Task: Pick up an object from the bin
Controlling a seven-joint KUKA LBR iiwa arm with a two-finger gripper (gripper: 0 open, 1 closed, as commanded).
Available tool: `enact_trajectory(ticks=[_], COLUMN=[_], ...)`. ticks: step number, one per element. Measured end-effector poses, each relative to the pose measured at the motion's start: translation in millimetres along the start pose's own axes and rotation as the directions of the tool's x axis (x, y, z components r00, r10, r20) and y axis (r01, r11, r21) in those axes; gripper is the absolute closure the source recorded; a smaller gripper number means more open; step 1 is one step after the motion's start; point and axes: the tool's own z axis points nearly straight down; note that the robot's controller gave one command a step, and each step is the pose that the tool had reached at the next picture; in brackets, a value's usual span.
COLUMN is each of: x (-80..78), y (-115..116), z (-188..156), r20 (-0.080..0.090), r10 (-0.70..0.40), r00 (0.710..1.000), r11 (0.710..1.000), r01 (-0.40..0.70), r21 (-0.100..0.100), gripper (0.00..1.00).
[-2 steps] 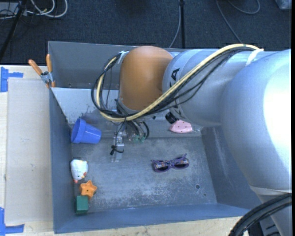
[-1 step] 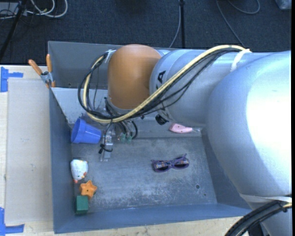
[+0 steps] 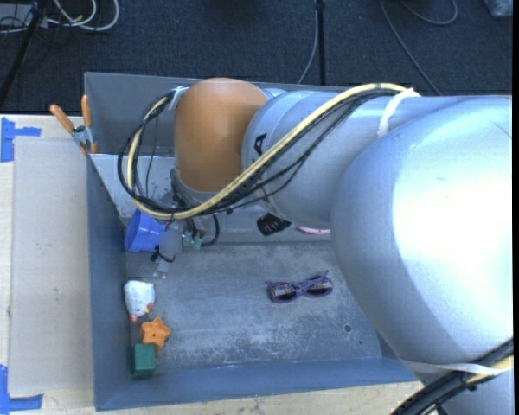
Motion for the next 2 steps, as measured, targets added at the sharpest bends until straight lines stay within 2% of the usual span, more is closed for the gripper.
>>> enact_trajectory(ticks=[1, 2], x=[-2.9, 3.2], y=[11, 12], z=[48, 70], r20=[0.011, -0.002], r10=[-0.145, -0.027], r00=[0.989, 1.000], r11=[0.989, 1.000], r01=[0.145, 0.027], r21=[0.009, -0.001], gripper=[0.00, 1.00])
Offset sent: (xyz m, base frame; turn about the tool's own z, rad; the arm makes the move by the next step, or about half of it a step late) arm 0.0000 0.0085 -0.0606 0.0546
